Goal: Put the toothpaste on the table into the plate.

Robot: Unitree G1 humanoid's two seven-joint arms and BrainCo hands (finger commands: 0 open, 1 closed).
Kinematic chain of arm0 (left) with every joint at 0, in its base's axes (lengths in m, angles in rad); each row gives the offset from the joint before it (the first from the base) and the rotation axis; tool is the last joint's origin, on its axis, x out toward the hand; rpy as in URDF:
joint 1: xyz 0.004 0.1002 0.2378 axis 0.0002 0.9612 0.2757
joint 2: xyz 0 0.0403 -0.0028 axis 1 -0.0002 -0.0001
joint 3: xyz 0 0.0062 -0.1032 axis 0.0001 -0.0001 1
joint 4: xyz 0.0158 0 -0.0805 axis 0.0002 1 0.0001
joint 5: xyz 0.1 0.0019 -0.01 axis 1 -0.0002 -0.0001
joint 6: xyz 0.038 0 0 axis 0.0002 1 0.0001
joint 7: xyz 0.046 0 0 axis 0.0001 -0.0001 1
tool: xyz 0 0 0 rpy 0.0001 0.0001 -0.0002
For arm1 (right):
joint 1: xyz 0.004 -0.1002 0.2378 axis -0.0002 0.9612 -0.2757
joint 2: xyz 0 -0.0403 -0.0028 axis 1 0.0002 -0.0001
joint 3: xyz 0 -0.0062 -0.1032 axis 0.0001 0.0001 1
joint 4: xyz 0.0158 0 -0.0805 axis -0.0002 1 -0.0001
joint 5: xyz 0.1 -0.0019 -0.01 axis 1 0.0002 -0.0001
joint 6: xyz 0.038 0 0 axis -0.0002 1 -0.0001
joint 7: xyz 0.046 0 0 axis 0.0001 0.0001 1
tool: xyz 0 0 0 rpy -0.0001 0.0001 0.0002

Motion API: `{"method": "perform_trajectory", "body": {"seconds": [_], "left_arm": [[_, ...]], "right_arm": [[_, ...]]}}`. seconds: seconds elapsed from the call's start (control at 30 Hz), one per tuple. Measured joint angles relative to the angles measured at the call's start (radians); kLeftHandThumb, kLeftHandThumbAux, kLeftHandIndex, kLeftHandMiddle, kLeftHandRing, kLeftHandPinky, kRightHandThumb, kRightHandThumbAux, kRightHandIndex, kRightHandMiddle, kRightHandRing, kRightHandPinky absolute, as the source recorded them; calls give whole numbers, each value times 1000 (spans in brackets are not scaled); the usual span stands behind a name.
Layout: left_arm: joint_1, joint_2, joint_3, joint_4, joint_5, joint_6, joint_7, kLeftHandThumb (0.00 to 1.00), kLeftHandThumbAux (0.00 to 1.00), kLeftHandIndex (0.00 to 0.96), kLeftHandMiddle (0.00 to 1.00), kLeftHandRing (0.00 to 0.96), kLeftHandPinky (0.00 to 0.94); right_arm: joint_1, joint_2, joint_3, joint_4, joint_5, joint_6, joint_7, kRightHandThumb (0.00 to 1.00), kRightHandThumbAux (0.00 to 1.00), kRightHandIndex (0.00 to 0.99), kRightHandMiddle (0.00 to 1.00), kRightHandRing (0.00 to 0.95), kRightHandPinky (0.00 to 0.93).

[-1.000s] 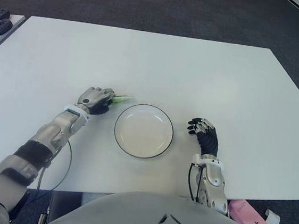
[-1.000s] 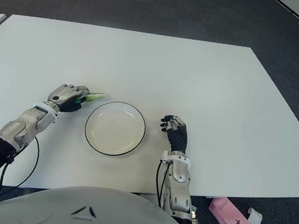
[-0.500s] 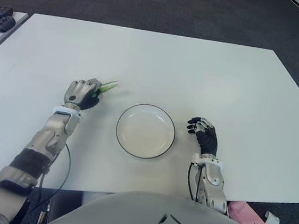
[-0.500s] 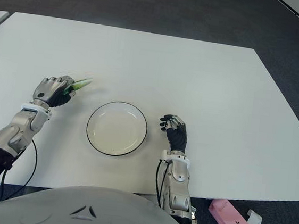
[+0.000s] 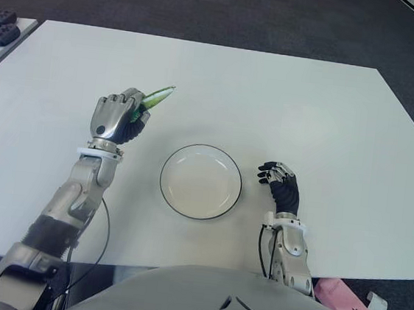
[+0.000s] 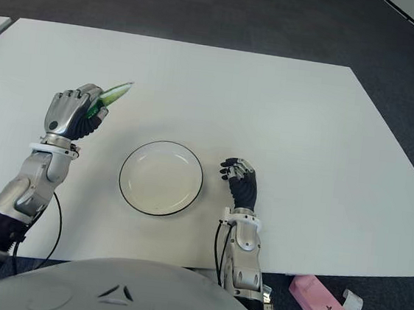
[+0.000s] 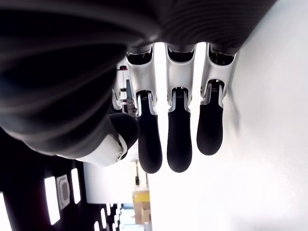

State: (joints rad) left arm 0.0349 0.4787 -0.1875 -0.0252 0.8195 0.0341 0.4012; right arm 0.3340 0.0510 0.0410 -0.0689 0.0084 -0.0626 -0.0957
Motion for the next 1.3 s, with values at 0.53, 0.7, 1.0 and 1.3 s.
{"method": "perform_trajectory", "body": {"seconds": [0.53, 0.7, 1.0, 1.3], "left_arm": [[41, -49, -48, -165, 17, -141, -2, 744, 699, 443, 893, 900, 890], [52, -31, -84, -172, 24, -239, -17, 744, 699, 444, 891, 900, 891], [48, -4, -153, -153, -5, -386, -139, 740, 700, 443, 892, 899, 900], [0, 16, -217, -44, 16, -482, -205, 735, 698, 444, 873, 897, 902]], "right_arm": [[-10, -2, 8, 11, 0, 0, -14, 710, 725, 430, 509, 511, 519], [-17, -2, 10, 14, -1, 0, -19, 710, 725, 430, 506, 511, 516], [-21, -3, 11, 20, 0, 0, -23, 710, 725, 430, 502, 504, 512], [-22, -3, 11, 22, 0, -4, -23, 711, 724, 430, 503, 504, 509]]}}
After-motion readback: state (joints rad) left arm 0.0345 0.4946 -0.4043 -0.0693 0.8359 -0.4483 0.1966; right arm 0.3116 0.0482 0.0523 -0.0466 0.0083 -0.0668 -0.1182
